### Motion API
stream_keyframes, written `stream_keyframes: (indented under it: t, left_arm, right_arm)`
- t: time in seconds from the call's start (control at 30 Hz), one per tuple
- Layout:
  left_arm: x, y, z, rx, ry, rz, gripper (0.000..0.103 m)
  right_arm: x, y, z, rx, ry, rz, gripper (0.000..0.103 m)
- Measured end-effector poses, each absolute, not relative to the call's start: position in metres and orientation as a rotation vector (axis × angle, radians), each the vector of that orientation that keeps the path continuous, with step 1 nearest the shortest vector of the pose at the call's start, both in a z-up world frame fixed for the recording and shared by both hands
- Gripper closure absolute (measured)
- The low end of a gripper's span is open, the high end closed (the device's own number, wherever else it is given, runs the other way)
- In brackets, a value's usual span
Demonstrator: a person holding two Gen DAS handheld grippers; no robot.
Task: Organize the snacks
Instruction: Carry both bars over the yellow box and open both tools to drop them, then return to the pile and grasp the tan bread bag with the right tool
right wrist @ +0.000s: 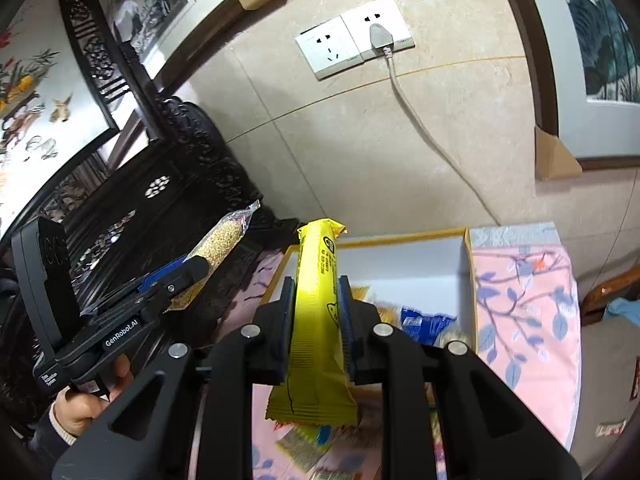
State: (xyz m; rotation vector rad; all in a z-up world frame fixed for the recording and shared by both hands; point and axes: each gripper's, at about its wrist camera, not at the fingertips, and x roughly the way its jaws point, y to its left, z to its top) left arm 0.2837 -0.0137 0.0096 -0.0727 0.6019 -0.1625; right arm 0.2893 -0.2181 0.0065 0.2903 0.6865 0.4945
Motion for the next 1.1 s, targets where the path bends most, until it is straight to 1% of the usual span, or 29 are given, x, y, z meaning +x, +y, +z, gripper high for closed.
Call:
stream_keyframes:
  t: [0.03, 0.07, 0.1, 0.13, 0.2, 0.47, 0.77, 0.9, 0.97, 1.0, 1.1]
  left_arm:
    - [0.29, -0.015, 0.007, -0.063, 0.61, -0.144, 0.063]
    - [0.298, -0.016, 0.006, -0.049, 0.62, -0.108, 0.027]
    - [0.298, -0.016, 0.005, -0.043, 0.613, -0.064, 0.013]
    - [0.297, -0.016, 0.008, -0.042, 0.577, -0.005, 0.006]
    - [0.296, -0.016, 0.011, -0.034, 0.551, -0.003, 0.005]
    - [0.287, -0.01, 0.009, -0.041, 0.575, 0.007, 0.005]
    - [0.258, -0.016, 0.018, -0.057, 0.568, -0.01, 0.005]
    - [0.239, -0.016, 0.014, -0.064, 0.584, -0.019, 0.004]
    - [0.226, -0.012, 0.008, -0.069, 0.606, -0.014, 0.003]
    - [0.219, -0.009, 0.001, -0.075, 0.625, -0.013, 0.003]
    - [0.198, -0.001, -0.021, -0.083, 0.677, 0.0, 0.002]
  right_arm:
    - [0.295, -0.216, 0.005, 0.286, 0.695, 0.491, 0.079]
    - [0.301, -0.216, 0.002, 0.284, 0.708, 0.477, 0.074]
    - [0.308, -0.216, 0.0, 0.286, 0.725, 0.435, 0.054]
    - [0.311, -0.217, 0.0, 0.294, 0.731, 0.403, 0.038]
    - [0.313, -0.219, -0.001, 0.318, 0.732, 0.401, 0.036]
    - [0.296, -0.215, -0.007, 0.294, 0.762, 0.41, 0.036]
    - [0.262, -0.218, 0.002, 0.269, 0.749, 0.404, 0.036]
    - [0.243, -0.225, -0.001, 0.233, 0.75, 0.347, 0.034]
    - [0.236, -0.231, -0.007, 0.224, 0.765, 0.312, 0.031]
    - [0.229, -0.237, -0.012, 0.221, 0.779, 0.287, 0.026]
    - [0.209, -0.256, -0.031, 0.236, 0.813, 0.256, 0.021]
